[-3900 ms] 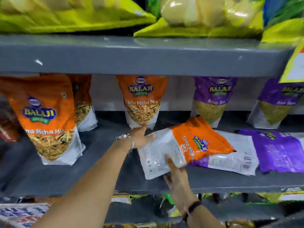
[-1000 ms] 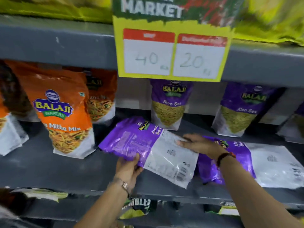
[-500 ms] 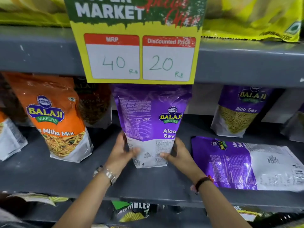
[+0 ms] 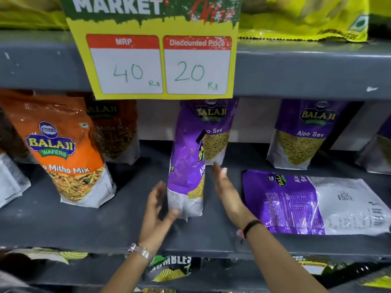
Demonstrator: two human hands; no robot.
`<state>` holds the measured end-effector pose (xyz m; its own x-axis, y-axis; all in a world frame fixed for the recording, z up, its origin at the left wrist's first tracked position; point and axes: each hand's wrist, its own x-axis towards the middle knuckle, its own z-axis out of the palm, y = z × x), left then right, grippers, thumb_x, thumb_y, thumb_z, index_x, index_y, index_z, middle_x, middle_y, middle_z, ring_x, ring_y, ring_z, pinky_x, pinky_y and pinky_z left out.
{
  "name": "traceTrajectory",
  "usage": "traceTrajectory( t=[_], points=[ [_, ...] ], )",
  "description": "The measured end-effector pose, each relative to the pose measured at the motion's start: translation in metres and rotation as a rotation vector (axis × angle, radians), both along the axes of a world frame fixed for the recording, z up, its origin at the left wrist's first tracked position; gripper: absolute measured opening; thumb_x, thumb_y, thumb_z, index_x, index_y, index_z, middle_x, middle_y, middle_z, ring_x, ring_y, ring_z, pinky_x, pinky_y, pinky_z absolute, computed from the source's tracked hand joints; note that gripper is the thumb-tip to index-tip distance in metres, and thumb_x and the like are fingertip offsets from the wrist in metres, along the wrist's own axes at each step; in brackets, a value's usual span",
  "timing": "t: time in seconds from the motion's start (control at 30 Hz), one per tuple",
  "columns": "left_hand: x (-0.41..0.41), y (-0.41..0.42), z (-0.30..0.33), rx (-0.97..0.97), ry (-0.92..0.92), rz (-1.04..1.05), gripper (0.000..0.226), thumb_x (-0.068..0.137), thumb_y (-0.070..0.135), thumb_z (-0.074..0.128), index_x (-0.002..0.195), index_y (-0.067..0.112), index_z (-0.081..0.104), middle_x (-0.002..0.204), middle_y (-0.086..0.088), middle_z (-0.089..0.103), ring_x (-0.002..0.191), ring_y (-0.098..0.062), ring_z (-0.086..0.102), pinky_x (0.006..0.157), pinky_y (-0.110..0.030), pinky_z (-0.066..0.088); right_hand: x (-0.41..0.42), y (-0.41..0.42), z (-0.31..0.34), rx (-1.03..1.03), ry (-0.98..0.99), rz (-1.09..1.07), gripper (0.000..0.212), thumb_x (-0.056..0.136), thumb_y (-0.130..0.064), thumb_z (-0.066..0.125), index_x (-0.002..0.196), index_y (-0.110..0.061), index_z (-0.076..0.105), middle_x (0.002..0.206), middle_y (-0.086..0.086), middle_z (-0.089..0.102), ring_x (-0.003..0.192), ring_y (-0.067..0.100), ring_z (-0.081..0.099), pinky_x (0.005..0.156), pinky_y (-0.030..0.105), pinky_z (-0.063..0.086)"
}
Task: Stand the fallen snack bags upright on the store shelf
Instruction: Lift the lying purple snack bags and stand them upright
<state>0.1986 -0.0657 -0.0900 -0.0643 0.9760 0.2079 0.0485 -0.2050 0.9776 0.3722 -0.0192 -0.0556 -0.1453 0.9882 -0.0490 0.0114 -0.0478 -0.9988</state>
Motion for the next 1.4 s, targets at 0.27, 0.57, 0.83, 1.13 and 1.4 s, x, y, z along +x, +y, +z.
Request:
traceTrajectory(
  t=[0.27, 0.57, 0.83, 1.13, 1.4],
  points=[
    [-0.03, 0.025, -0.004, -0.024, 0.184, 0.053, 0.066, 0.072, 0.018, 0.064, 0.125, 0.029, 0.026, 0.143, -0.005, 0.034, 0.125, -0.011, 0.038, 0.109, -0.034, 0.03, -0.003, -0.043, -0.02, 0.146, -0.061, -0.159, 0.046, 0.073, -0.073, 0.041, 0.106, -0.043, 0.052, 0.12, -0.013, 0.056, 0.115, 0.002, 0.051, 0.092, 0.008, 0.036],
    [-0.024, 0.035, -0.006, -0.077, 0.153, 0.006, 0.093, 0.039, 0.07, 0.069, 0.115, 0.032, 0.032, 0.116, 0.011, 0.048, 0.107, 0.008, 0.045, 0.09, -0.011, 0.034, -0.001, -0.004, -0.021, 0.196, -0.254, -0.041, 0.054, 0.073, -0.009, 0.07, 0.108, -0.041, 0.043, 0.114, -0.018, 0.055, 0.109, 0.0, 0.054, 0.099, 0.022, 0.043],
    [0.028, -0.004, -0.012, -0.079, 0.188, 0.496, 0.075, 0.059, 0.026, 0.077, 0.115, -0.009, 0.041, 0.111, -0.027, 0.039, 0.102, -0.041, 0.047, 0.086, -0.016, 0.033, 0.048, -0.025, 0.018, 0.218, -0.378, -0.171, 0.072, 0.075, -0.004, 0.069, 0.136, -0.012, 0.031, 0.133, -0.008, 0.038, 0.124, 0.007, 0.039, 0.086, -0.008, 0.029],
    [0.198, -0.019, -0.001, -0.414, -0.321, 0.13, 0.048, 0.069, 0.002, 0.072, 0.1, 0.008, 0.036, 0.083, -0.002, 0.053, 0.062, -0.01, 0.054, 0.059, -0.015, 0.046, 0.256, -0.015, 0.064, 0.113, -1.05, -0.172, 0.03, 0.089, -0.016, 0.051, 0.119, -0.014, 0.057, 0.125, 0.013, 0.06, 0.116, 0.032, 0.054, 0.095, 0.036, 0.042],
    [0.276, -0.024, -0.011, -0.484, -0.984, 0.114, 0.041, 0.063, 0.006, 0.075, 0.091, 0.023, 0.051, 0.092, -0.001, 0.068, 0.079, -0.014, 0.066, 0.068, -0.036, 0.06, 0.323, 0.003, 0.064, -0.22, -1.012, 0.155, 0.058, 0.086, -0.046, 0.051, 0.135, -0.021, 0.036, 0.145, 0.004, 0.038, 0.135, 0.022, 0.033, 0.107, 0.028, 0.025]
  ],
)
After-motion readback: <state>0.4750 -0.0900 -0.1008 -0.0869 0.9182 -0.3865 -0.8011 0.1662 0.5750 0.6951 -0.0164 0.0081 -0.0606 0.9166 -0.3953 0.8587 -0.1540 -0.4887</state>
